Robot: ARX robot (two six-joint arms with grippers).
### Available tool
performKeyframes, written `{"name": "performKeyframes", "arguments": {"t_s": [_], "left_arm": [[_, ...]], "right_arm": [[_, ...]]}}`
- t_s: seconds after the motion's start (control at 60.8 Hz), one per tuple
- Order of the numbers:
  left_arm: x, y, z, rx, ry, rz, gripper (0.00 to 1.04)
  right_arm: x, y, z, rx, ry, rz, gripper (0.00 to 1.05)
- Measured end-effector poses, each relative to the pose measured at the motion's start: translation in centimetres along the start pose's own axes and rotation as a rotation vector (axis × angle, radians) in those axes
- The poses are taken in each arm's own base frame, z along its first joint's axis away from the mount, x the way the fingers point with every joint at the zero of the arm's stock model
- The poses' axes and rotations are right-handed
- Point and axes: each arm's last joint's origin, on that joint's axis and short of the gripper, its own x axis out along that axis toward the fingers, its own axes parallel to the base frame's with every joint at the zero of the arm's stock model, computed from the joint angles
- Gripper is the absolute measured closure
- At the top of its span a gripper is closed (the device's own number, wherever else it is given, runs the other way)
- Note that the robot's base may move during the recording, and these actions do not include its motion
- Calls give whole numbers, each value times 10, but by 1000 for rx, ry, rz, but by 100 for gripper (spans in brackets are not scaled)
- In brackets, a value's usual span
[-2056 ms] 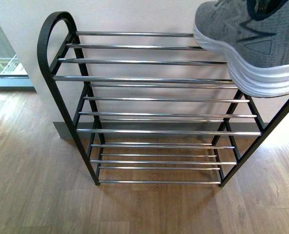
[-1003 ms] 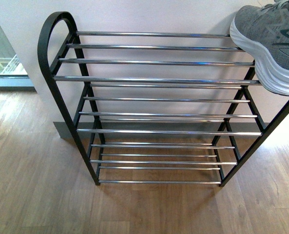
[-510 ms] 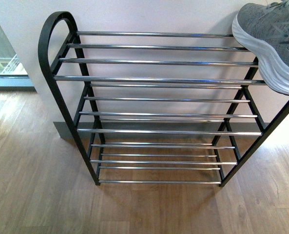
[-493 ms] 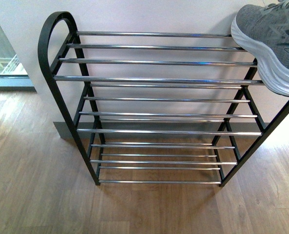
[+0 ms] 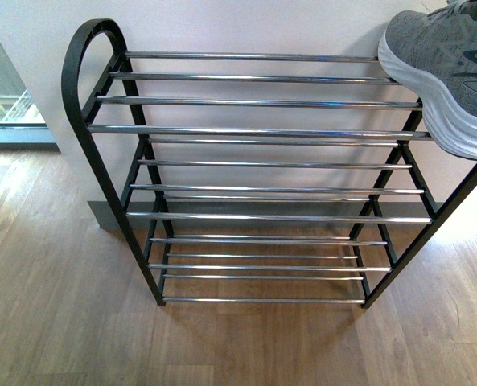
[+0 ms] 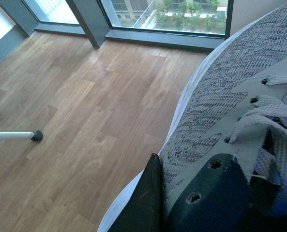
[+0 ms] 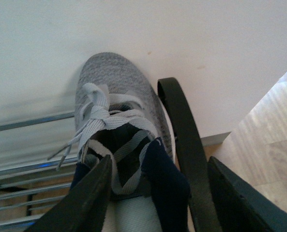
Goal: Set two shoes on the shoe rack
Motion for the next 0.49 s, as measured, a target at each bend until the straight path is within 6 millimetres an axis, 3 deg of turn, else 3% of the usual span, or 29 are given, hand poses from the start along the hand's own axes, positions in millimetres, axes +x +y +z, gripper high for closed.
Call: {"name": "performKeyframes", "arguments": {"t_s": [0.164,0.329,0.428,0.493], "left_arm": [[0,0,0,0,0,0,103],[0,0,0,0,0,1,103],[0,0,0,0,0,0,103],[0,0,0,0,0,0,103]], "right_arm": [[-26,-9,20,-13,-13,77,8],[-59,-42,56,-111,-211,-46,9],[-68,-59,66,-200,-298,-147,9],[-70,-62,62,-210,-384,-25,17]]}}
